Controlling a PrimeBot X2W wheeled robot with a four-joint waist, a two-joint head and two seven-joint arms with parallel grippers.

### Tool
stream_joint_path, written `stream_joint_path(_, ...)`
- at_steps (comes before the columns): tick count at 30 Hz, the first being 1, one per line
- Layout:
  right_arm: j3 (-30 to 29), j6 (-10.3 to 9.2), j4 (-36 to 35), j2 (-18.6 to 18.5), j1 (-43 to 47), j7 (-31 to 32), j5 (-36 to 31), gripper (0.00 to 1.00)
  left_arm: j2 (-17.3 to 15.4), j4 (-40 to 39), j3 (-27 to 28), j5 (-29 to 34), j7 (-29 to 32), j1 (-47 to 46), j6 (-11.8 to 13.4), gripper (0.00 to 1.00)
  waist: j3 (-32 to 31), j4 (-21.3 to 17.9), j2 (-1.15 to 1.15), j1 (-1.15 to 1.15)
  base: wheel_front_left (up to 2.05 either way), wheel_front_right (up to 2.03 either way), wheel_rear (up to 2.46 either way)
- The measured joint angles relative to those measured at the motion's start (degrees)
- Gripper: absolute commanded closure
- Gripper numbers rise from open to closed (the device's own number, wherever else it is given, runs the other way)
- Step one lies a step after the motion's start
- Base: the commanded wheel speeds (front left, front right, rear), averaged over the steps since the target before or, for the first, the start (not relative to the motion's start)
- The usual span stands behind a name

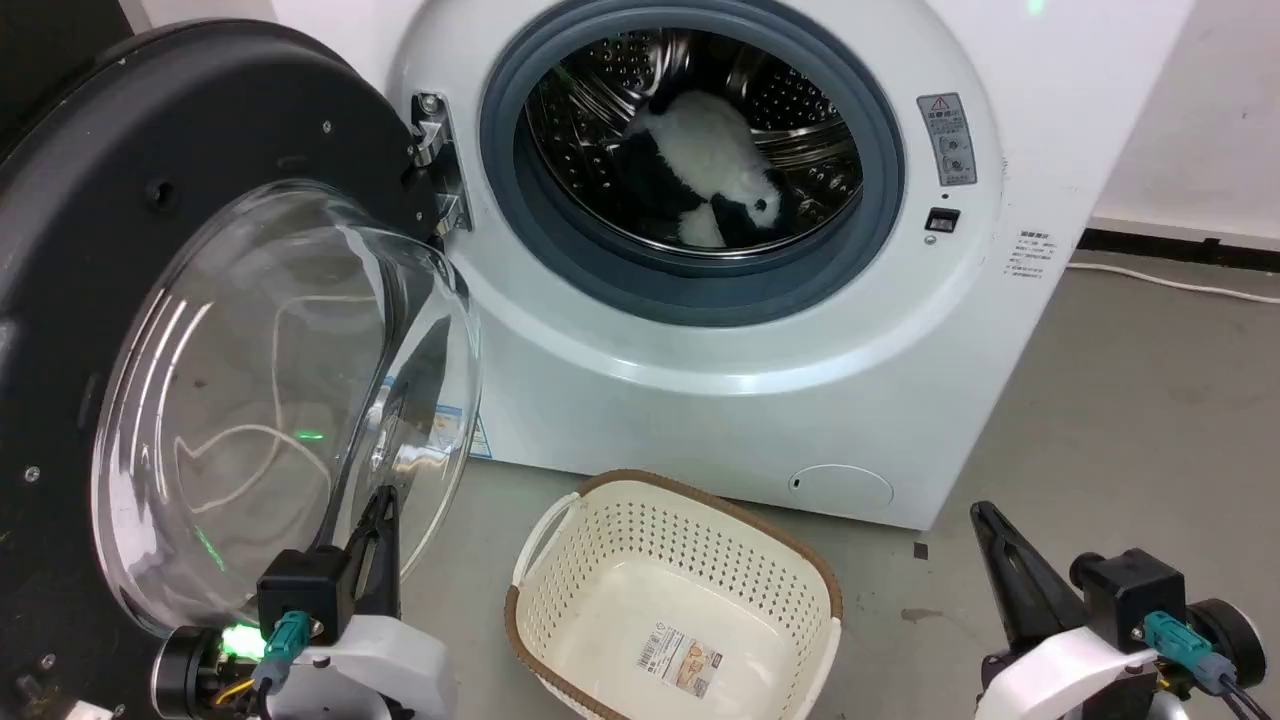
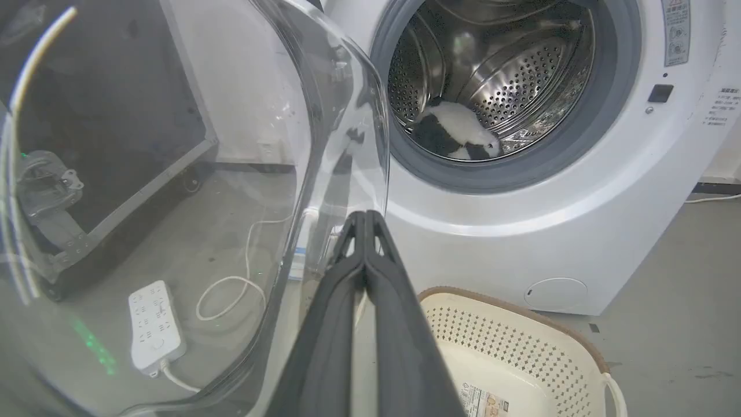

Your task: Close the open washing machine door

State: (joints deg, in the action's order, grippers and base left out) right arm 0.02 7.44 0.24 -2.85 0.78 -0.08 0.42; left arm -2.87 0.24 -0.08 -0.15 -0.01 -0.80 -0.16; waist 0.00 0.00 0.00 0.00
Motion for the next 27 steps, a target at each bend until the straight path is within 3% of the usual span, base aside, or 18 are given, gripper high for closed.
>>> stream_joint_path(27,0.0,0.00,0.0,0.0,0.0,0.0,0.0,1.00,0.0,0.0,0.0,0.0,0.0,0.0,0.0,1.00,0.0,0.0,0.00,0.00,0.00,0.00,0.00)
